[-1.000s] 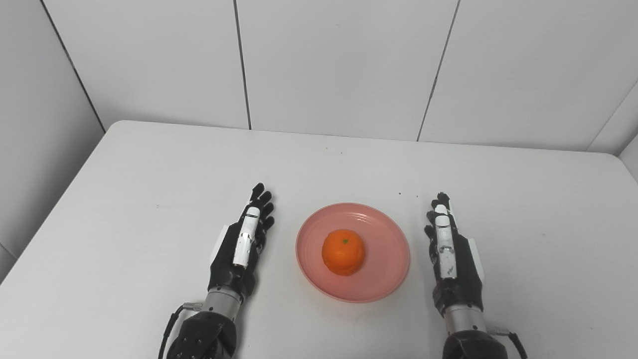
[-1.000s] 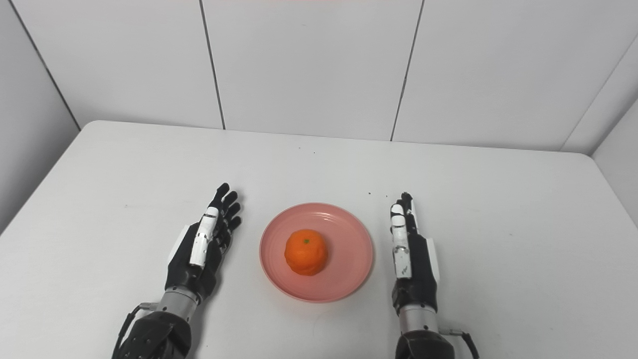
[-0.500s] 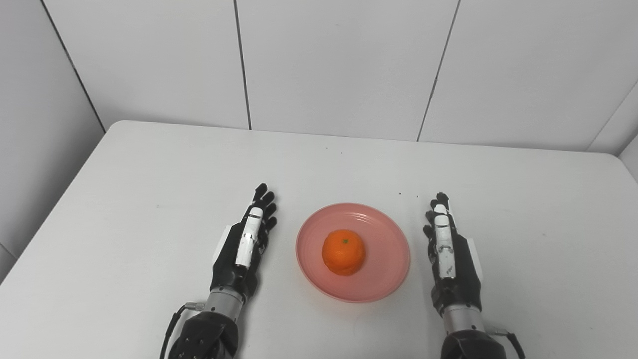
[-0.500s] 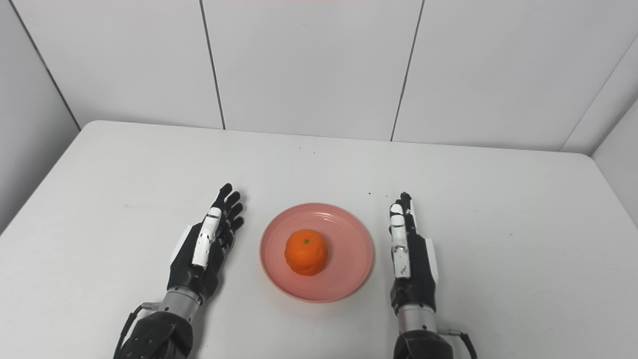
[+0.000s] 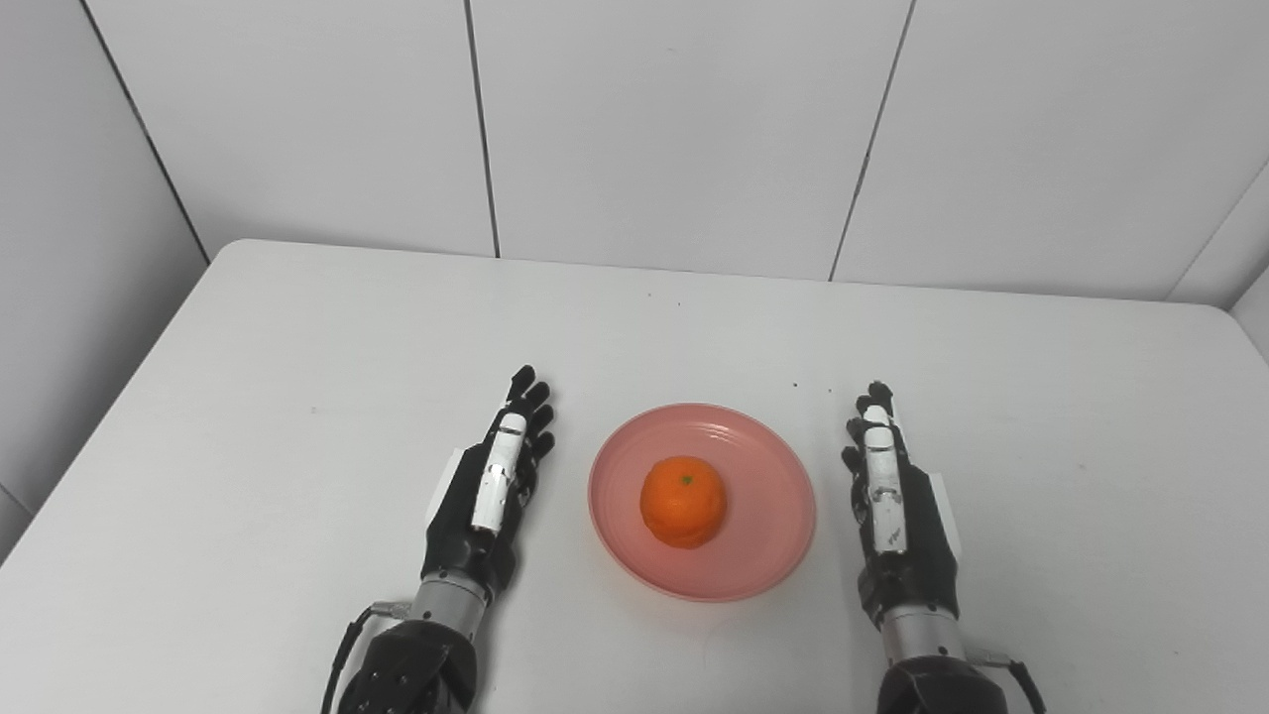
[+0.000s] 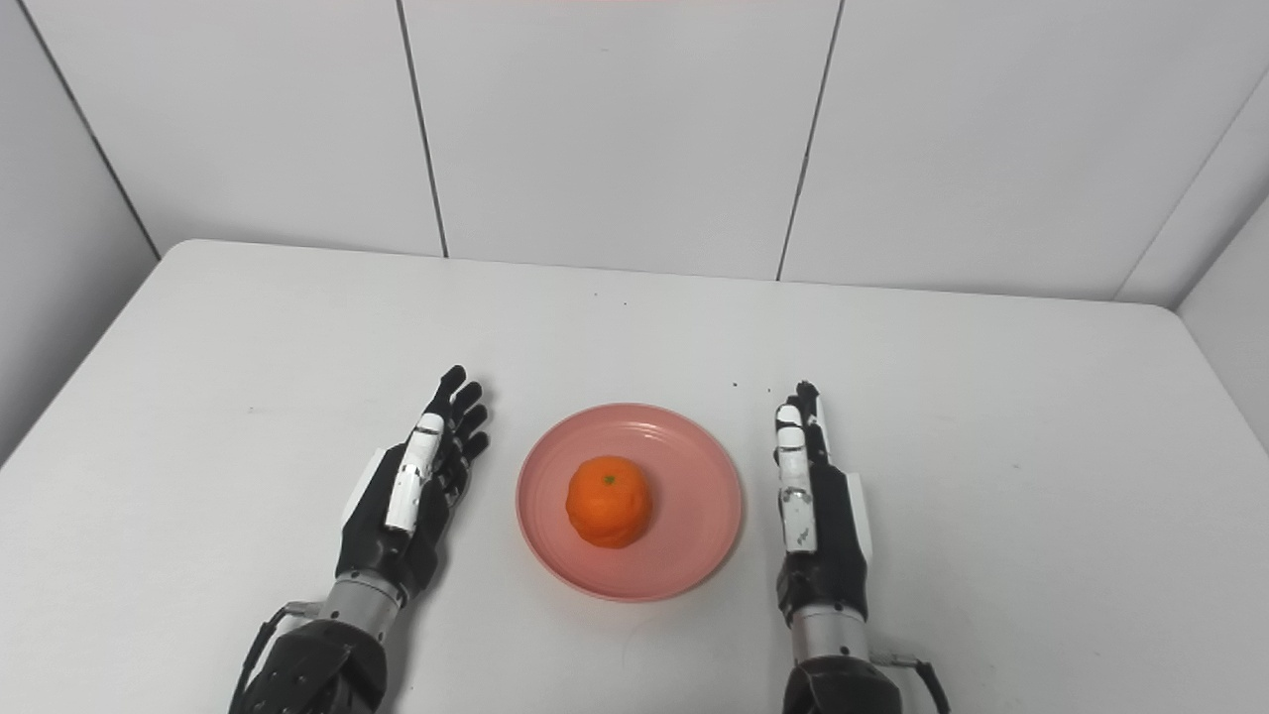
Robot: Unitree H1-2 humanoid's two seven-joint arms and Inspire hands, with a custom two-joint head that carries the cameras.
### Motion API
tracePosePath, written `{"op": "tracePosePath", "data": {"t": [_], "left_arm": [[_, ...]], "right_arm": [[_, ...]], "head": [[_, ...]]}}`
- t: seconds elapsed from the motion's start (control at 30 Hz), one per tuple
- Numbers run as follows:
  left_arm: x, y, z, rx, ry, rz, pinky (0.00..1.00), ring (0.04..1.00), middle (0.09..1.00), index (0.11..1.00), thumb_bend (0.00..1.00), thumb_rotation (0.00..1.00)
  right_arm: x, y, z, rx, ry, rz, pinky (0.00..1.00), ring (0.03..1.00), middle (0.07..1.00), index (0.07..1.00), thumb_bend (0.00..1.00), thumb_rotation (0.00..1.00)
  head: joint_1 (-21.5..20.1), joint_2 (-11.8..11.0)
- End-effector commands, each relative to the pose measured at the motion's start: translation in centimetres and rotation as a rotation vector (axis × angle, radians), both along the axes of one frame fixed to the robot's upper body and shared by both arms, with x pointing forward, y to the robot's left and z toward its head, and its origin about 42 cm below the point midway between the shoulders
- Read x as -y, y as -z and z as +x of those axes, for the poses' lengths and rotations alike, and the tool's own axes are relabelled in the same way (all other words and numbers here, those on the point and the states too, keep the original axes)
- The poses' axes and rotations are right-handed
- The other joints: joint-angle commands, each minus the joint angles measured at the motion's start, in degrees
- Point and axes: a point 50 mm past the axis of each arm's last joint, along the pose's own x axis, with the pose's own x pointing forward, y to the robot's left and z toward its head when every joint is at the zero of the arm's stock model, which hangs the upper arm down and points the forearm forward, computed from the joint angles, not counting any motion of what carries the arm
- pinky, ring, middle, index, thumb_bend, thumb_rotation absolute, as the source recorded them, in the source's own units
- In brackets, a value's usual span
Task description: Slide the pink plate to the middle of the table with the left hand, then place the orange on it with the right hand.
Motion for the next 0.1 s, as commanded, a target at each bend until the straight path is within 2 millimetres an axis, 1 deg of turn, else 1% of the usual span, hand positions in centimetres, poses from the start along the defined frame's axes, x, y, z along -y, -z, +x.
{"op": "tracePosePath", "data": {"t": [0.0, 0.07], "left_arm": [[0.58, -1.35, 0.53, 0.063, 0.017, -0.019, 1.0, 1.0, 1.0, 1.0, 0.41, 1.0], [0.56, -1.31, 0.53, 0.063, 0.016, -0.017, 1.0, 1.0, 1.0, 1.0, 0.41, 1.0]], "right_arm": [[-0.3, -1.57, 0.3, 0.063, 0.001, 0.01, 1.0, 1.0, 1.0, 1.0, 0.24, 1.0], [-0.31, -1.48, 0.33, 0.063, 0.004, 0.007, 1.0, 1.0, 1.0, 1.0, 0.24, 1.0]], "head": [[0.08, -0.08], [0.06, -0.05]]}}
